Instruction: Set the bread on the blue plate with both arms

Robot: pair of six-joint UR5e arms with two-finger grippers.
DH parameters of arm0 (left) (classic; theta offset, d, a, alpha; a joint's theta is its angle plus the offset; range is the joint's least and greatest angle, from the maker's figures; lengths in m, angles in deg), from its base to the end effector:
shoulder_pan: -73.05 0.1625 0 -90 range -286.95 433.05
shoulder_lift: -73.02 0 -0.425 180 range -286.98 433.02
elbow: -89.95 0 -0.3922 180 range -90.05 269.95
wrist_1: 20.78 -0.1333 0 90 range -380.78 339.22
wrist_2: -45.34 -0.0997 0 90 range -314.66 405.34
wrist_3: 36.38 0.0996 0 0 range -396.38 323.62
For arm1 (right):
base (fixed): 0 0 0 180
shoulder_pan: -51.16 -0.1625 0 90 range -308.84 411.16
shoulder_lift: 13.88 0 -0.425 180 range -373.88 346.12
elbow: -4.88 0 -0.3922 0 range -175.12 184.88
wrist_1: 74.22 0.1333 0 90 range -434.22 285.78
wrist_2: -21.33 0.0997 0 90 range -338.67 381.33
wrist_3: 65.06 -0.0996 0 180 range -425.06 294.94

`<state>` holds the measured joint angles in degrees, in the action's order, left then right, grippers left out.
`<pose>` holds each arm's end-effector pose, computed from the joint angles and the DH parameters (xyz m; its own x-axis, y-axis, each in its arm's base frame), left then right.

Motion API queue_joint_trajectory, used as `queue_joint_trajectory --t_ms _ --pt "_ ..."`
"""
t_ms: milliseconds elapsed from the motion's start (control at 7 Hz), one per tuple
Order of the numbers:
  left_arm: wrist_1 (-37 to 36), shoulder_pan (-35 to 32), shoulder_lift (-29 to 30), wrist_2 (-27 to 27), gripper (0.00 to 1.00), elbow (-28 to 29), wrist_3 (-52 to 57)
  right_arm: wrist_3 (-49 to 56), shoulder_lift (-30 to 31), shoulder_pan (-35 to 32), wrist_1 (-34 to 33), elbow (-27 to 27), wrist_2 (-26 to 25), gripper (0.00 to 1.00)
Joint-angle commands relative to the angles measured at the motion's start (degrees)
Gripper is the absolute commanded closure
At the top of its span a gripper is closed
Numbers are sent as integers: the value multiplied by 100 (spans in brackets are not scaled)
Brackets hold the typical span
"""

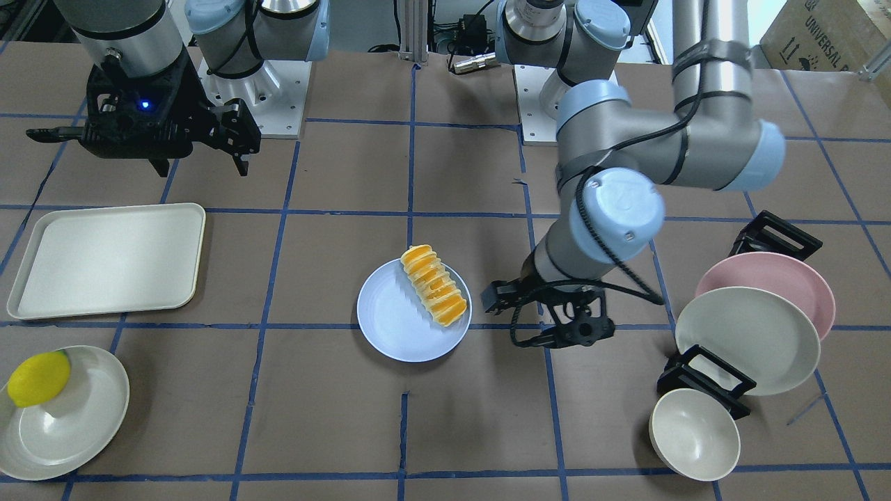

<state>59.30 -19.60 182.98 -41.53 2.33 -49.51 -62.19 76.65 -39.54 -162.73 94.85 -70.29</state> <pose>-0.1665 -0.5975 0.3317 -0.9821 -0.1870 0.0224 -0.1820 0.9730 0.1421 0.1364 -0.4847 0.4901 -0.9977 -0.0627 0.0274 -0.0622 0.9979 0.0176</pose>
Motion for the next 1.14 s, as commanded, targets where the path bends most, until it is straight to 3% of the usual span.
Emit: queue_joint_trajectory --t_ms 0,286,1000 --pt "952 659 -902 -774 0 174 1405 -6 0 0 0 11 4 0" --pt "1604 714 -1641 -804 0 351 1497 3 9 -9 0 20 4 0" --pt "1563 731 -1565 -761 0 237 1857 -6 18 -9 0 11 -5 0"
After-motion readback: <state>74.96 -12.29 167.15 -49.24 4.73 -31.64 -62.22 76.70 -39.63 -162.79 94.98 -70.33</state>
